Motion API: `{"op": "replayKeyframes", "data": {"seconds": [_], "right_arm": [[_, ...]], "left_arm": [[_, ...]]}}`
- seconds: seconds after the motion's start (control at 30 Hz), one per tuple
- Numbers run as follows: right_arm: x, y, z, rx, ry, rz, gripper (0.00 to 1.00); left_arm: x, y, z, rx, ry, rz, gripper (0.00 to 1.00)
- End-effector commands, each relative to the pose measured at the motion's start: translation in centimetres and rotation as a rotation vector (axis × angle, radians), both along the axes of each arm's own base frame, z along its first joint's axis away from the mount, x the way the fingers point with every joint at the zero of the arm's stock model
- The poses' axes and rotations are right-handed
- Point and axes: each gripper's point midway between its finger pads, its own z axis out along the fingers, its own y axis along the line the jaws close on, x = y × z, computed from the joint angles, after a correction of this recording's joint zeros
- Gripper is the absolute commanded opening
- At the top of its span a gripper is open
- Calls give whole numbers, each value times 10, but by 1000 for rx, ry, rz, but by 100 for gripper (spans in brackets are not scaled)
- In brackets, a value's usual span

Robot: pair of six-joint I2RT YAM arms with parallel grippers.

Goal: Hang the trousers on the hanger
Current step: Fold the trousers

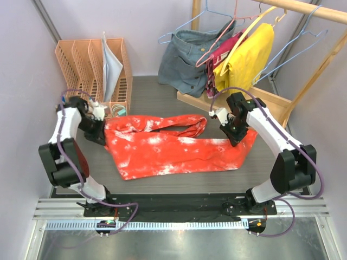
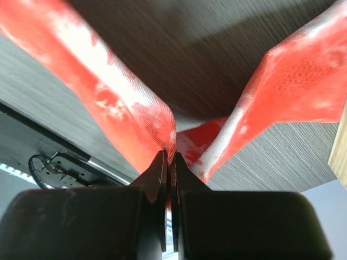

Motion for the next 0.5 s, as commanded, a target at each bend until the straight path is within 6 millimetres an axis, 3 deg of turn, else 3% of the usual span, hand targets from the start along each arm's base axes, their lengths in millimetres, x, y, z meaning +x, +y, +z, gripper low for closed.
{"op": "replayKeyframes", "data": {"seconds": [0.0,0.07,0.13,0.2,0.27,0.37,0.4,0.47], "right_arm": [[-22,-11,31,-17,-67,35,1],[-31,-9,33,-16,-76,47,1],[-31,1,31,-15,-83,69,1],[-22,6,24,-19,-74,59,1],[-11,7,17,-39,-73,61,1],[4,-4,4,-101,-82,50,1],[8,-6,-2,-122,-73,43,1],[10,-4,-8,-120,-53,33,1]], "left_arm": [[-44,56,93,299,-84,-74,0],[-50,76,115,420,-110,-106,0],[-45,80,129,457,-143,-101,0],[-30,61,123,440,-119,-129,0],[-9,30,114,417,-134,-160,0],[9,-13,86,277,-65,-167,27],[11,-19,77,244,-27,-142,47],[12,-17,66,196,4,-103,57]]}}
